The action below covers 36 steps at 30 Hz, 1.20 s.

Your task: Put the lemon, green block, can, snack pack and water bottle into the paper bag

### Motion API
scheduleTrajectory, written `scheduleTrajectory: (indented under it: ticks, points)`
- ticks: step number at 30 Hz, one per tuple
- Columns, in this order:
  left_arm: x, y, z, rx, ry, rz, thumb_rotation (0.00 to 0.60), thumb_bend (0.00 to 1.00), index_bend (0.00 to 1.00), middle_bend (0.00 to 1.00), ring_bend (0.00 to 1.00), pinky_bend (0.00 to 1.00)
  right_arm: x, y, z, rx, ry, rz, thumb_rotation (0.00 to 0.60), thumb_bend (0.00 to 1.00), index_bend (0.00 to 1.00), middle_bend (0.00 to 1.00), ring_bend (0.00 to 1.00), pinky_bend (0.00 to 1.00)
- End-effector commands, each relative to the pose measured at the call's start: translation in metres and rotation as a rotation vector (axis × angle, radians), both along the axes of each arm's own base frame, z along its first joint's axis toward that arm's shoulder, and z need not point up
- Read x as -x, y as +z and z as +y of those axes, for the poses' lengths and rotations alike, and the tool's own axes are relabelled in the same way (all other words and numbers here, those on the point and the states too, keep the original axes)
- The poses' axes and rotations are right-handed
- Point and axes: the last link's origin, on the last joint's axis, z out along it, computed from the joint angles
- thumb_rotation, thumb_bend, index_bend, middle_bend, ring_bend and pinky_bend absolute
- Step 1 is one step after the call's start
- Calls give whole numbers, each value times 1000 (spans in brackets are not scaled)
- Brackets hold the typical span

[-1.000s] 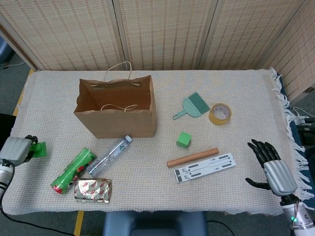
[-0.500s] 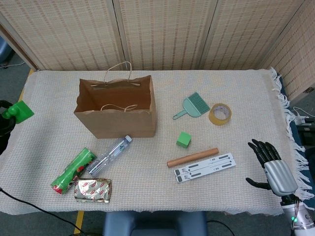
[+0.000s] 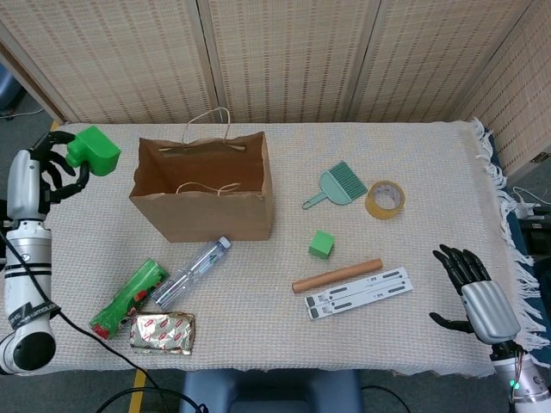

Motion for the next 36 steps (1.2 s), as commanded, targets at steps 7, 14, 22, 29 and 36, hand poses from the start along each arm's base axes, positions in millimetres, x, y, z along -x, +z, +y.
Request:
scheduleTrajectory:
  ticks: [7,14,22,29,36]
  points:
    - [-49,-74,48,104,-55,288,600,630,636,626,587,753,0,1,0,-5,-1,-6,600,0,0,0,0,0]
    - [-48,-105,46,206,-76,426,600,449,207,150,113,304,1,5,1,-1,-9,-19,600,0,0,0,0,0]
    - [-54,-97,43,193,-89,368,600,422,34,0,0,169,1,4,1,-1,-6,-15,600,1,0,0,0,0]
    - [-47,-71,30,126,-76,251,600,470,155,69,67,248,1,4,1,7,-5,-8,600,0,0,0,0,0]
    - [2,-22,3,12,14,190,600,525,347,308,273,446,1,2,3,0,-3,-2,600,0,0,0,0,0]
